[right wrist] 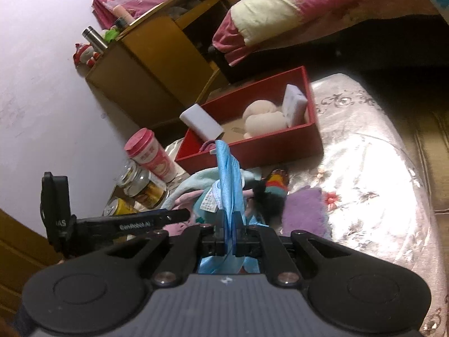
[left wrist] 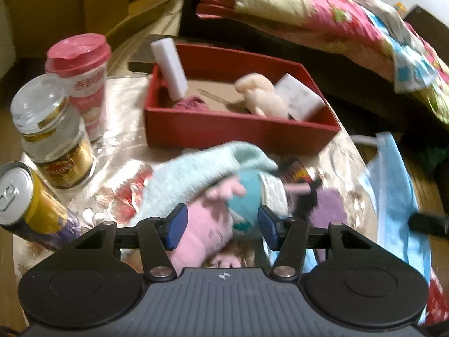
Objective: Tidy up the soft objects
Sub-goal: 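Grasp the light blue towel with the left tool while the right tool holds the mask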
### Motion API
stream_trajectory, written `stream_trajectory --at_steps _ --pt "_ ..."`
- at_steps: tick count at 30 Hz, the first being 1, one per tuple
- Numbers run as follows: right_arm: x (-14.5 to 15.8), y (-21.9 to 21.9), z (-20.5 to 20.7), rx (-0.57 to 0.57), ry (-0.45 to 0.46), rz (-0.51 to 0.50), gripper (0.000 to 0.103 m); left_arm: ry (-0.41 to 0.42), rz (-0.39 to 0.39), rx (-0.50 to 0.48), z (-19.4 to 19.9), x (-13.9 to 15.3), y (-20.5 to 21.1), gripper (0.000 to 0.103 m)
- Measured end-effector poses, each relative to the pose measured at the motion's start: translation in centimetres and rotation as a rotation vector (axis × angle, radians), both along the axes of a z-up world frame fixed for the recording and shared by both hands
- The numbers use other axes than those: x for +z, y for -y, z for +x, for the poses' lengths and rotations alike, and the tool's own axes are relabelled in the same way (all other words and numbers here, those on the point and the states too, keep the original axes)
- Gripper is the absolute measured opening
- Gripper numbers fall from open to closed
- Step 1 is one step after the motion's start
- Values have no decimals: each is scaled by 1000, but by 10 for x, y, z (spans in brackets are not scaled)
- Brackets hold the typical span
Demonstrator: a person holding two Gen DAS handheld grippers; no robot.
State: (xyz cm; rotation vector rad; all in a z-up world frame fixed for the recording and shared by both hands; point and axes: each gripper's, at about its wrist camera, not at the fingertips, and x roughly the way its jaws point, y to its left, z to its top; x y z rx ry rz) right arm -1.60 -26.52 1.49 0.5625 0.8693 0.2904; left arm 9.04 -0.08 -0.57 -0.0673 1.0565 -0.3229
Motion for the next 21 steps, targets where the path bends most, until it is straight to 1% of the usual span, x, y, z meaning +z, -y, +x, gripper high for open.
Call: stream_trajectory --at_steps 3,4,6,9,11,12,13,14,15,18,21 --pt "-3 1 0 2 -5 -2 0 28 2 19 14 6 -2 57" --pt "-4 1 1 5 -8 -2 0 45 8 21 19 8 -2 59" --pt "-5 0 1 12 -13 -9 0 89 33 34 27 9 1 63" --pt "-7 0 2 16 -21 -8 0 89 92 42 38 -3 6 63" --pt "-10 -1 4 21 -30 -12 0 58 101 42 45 -16 9 58" --pt "-11 -2 5 24 -37 -12 0 36 99 49 49 -23 9 49" --pt "-12 -3 6 27 -43 -12 0 11 87 63 51 -29 8 32" --pt "-13 -3 7 30 -47 -13 0 -22 69 74 54 -34 7 26" --pt "-14 -4 8 32 -50 -13 0 -43 53 81 56 -37 5 24" --pt "-16 -3 8 33 -58 -3 0 -55 41 65 53 -38 6 20" --pt "-16 -1 8 29 -56 2 0 -145 -78 92 53 -38 -4 10"
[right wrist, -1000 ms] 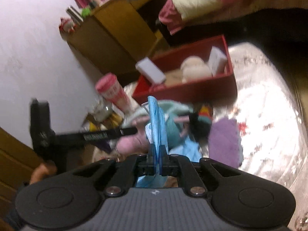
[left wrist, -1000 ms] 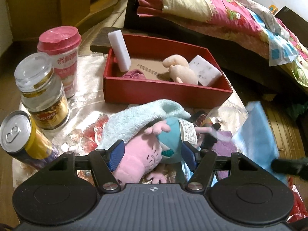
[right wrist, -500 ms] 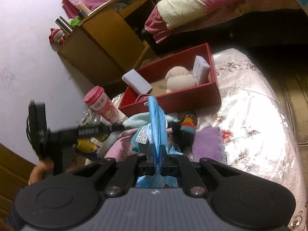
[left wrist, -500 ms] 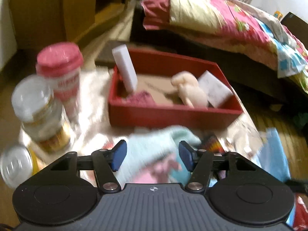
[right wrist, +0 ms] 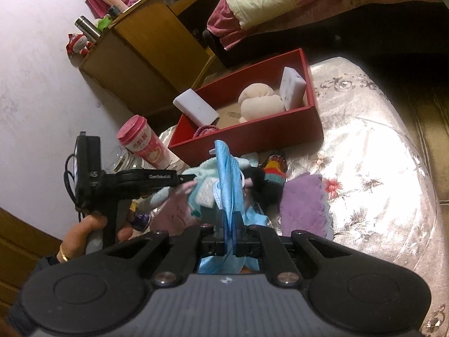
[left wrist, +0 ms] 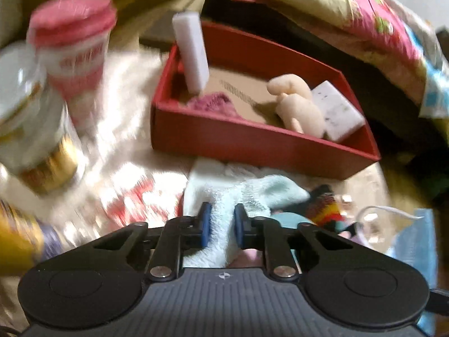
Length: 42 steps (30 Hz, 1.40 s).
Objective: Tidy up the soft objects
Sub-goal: 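Grasp the light blue towel with the left tool while the right tool holds the mask, then carry the towel and mask into the red box and open both tools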
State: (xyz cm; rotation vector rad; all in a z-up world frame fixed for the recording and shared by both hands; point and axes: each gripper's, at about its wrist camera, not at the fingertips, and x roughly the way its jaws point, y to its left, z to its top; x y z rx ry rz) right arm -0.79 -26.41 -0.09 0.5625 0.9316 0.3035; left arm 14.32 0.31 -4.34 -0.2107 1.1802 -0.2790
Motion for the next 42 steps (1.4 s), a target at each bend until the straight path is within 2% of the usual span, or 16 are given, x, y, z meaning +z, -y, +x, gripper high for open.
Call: stream_trajectory --at_steps 4,6,11,20,25,31,37,42 --pt "7 1 -3 -7 24 10 0 -21 -36 33 -11 10 -7 7" --pt "10 0 -4 -9 35 16 0 -36 -85 32 -18 17 -10 7" --pt "16 1 -5 -23 56 30 0 -65 -266 66 -31 32 -23 7" --pt "26 7 -5 -62 100 48 0 -22 -523 87 -40 67 -33 7" --pt "29 11 -6 -88 122 58 0 19 -566 83 -42 86 -33 6" --pt "39 15 -6 -111 160 78 0 114 -628 74 -48 118 -36 7" --pt "65 10 2 -136 243 62 0 201 -590 73 -50 139 -34 7" --pt "87 1 20 -149 308 -22 0 231 -567 89 -42 145 -34 7"
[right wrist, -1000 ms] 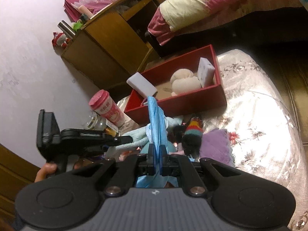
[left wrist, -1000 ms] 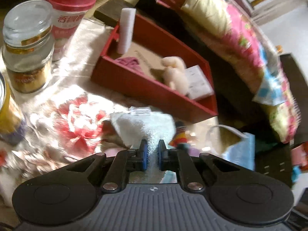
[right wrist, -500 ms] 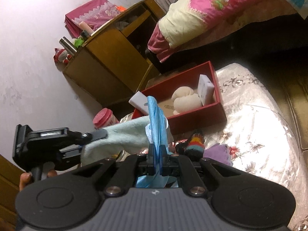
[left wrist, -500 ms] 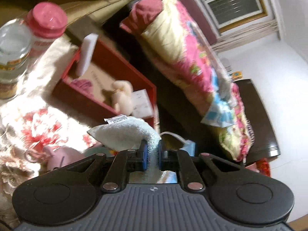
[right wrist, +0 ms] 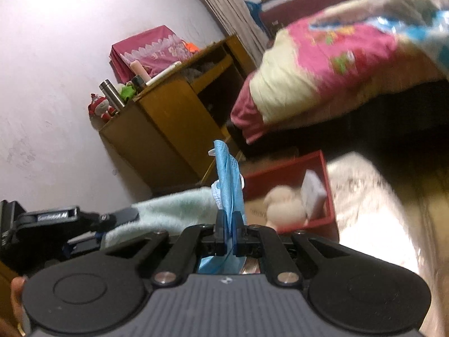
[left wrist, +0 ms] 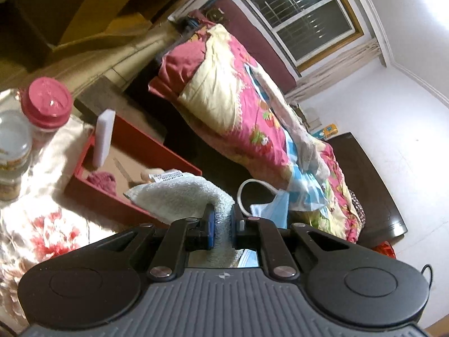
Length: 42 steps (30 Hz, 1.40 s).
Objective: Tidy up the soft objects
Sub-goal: 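Carry the towel and mask into the red box and open both tools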
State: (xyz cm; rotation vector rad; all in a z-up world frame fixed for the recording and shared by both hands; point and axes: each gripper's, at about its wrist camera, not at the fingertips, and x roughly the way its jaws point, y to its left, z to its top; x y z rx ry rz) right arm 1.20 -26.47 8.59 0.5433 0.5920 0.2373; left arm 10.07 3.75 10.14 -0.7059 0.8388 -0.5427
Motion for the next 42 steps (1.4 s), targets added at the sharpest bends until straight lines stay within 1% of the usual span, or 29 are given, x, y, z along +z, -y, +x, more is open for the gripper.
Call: stream_trajectory --at_steps 5,9,16,19,21,26,29,34,39,42 --pt "10 -11 25 -13 12 -73 0 48 72 16 16 10 6 7" --pt "15 -17 45 -16 11 -132 0 61 133 15 33 14 16 7" --pt "25 -28 87 -17 -6 -286 0 84 318 22 59 14 45 7" --pt "28 -38 106 -10 -24 -381 0 93 399 21 68 13 59 7" --pt "26 -43 119 4 -51 -423 0 90 443 24 74 10 66 7" --pt "13 -48 145 13 -102 -471 0 64 526 20 91 -6 79 7" --pt "0 -49 160 14 -143 -486 0 55 589 20 99 -17 88 8" --pt "-22 -52 187 14 -205 -552 0 18 679 27 118 -40 98 8" --pt "-43 -56 206 25 -269 -582 0 -21 746 26 130 -59 102 8" --pt "-56 -57 215 32 -315 -582 0 -45 791 26 135 -68 105 11"
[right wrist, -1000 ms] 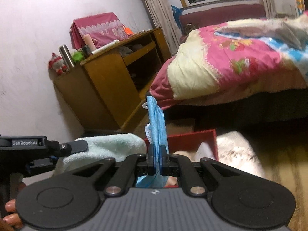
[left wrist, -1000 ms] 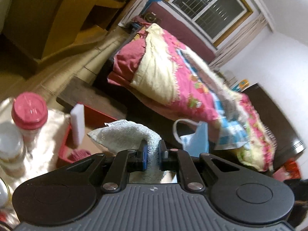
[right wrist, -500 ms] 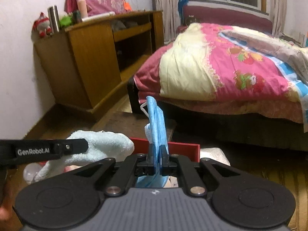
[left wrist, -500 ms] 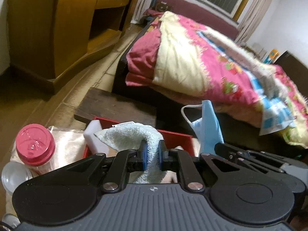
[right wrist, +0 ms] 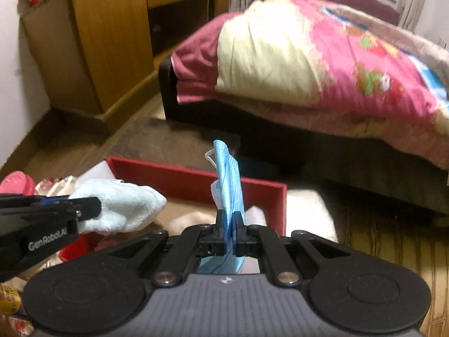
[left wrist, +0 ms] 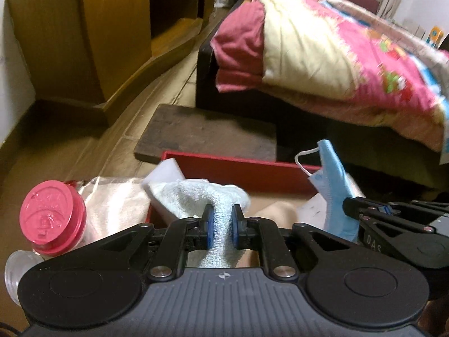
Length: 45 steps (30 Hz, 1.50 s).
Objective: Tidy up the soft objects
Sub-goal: 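Carry the towel and mask into the red box and open both tools, then grasp the pink pig plush with the left tool while the right tool grasps the purple cloth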
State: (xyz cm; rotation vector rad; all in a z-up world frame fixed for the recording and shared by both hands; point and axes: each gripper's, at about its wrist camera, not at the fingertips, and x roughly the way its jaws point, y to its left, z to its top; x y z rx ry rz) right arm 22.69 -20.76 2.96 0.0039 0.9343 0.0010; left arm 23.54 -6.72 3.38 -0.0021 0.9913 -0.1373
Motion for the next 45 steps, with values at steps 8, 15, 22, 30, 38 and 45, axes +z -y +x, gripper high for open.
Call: stream_trajectory --at_steps 8,15,22,30,38,45 --pt "-14 1 3 -19 -36 58 40 16 62 12 -1 -1 1 67" --pt "1 7 -17 -41 -14 64 40 31 42 -7 -25 20 -4 73" --pt "19 6 -71 -20 16 69 41 33 42 -55 -72 34 -5 78" --pt "20 11 -132 -36 28 116 42 46 32 -112 -125 42 -3 79" --pt "2 11 -172 -45 -3 136 43 -30 -13 -131 -159 24 -7 80" --pt "-25 6 -188 -31 -71 130 44 -89 10 -146 -179 -1 -11 80"
